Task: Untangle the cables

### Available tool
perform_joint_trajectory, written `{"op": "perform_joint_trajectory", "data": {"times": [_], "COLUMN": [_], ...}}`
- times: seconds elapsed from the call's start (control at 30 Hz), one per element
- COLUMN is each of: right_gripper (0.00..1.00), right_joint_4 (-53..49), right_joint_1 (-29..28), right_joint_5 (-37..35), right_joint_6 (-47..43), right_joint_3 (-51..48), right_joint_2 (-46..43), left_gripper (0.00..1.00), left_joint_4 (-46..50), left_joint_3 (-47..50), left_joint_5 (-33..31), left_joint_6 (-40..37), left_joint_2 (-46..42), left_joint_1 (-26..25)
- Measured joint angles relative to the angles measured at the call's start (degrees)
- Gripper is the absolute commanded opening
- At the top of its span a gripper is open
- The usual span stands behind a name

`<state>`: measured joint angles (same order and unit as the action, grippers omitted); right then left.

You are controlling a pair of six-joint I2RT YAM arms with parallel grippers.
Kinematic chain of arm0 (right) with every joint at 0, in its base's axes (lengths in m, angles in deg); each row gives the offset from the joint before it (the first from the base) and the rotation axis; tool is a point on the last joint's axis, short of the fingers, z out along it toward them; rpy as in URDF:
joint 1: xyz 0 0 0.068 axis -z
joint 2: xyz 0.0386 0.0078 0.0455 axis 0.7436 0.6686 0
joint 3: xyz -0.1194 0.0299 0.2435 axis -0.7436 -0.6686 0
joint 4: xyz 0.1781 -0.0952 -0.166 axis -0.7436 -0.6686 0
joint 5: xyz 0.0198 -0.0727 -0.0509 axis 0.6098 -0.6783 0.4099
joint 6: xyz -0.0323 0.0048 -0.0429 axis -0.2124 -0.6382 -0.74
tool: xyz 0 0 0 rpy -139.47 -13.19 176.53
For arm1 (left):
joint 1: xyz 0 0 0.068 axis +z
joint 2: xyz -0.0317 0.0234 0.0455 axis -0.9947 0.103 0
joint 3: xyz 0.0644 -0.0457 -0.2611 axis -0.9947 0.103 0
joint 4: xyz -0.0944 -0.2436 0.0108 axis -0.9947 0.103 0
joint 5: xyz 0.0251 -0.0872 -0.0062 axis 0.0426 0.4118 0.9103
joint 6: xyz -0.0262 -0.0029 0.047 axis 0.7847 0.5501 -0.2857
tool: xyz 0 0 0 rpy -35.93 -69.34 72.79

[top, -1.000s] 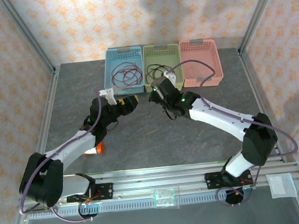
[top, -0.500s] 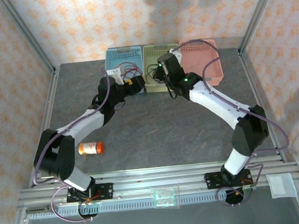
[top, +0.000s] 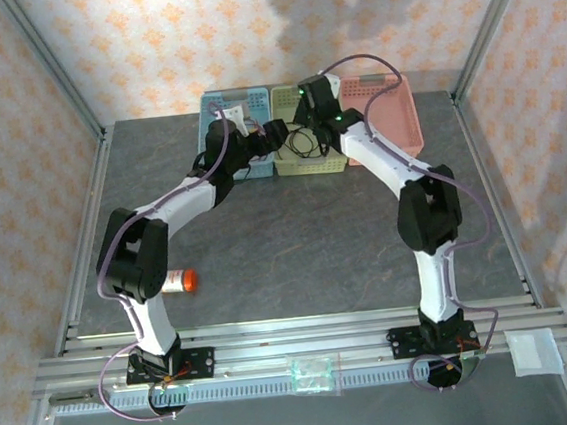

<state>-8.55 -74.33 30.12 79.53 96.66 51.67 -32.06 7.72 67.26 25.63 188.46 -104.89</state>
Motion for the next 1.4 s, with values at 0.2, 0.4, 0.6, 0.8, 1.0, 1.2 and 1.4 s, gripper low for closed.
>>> {"op": "perform_joint_trajectory", "data": {"times": [0.2,0.4,0.6,0.8,1.0,1.2,1.4], "right_gripper": [0.10,0.34,0.37,0.50,0.75,1.00,1.00], "right_joint_4": [-1.0,-4.2,-6.3,-6.5,-6.3,-0.3,8.4], "right_joint_1": [1.8,3.3,3.8,3.8,3.8,3.8,3.8], "right_joint_5": [0.9,4.1,7.2,8.5,10.1,12.0,11.4], "right_joint_6": [-1.5,-2.8,-2.8,-2.8,-3.3,-2.9,-2.7], "right_joint_3": [10.0,22.7,23.1,22.6,14.3,-4.7,-23.6], "right_joint_2": [9.0,18.9,20.1,19.7,13.3,-3.3,-20.5], "left_gripper": [0.99,0.99,0.99,0.99,0.99,0.99,0.99], "left_joint_4": [0.2,0.6,0.4,-0.1,0.0,-1.3,-2.8], "left_joint_3": [-3.3,-3.8,-3.7,-1.0,5.2,15.5,27.4], "left_joint_5": [-0.4,-0.4,-0.4,-0.9,-2.6,-5.0,-8.4], "left_joint_6": [0.0,0.0,0.0,0.2,0.1,-0.9,-3.3], "left_joint_2": [4.0,6.2,6.2,5.1,-0.7,-13.6,-25.5], "left_joint_1": [0.8,1.1,1.1,1.1,0.9,-0.3,-1.0]}}
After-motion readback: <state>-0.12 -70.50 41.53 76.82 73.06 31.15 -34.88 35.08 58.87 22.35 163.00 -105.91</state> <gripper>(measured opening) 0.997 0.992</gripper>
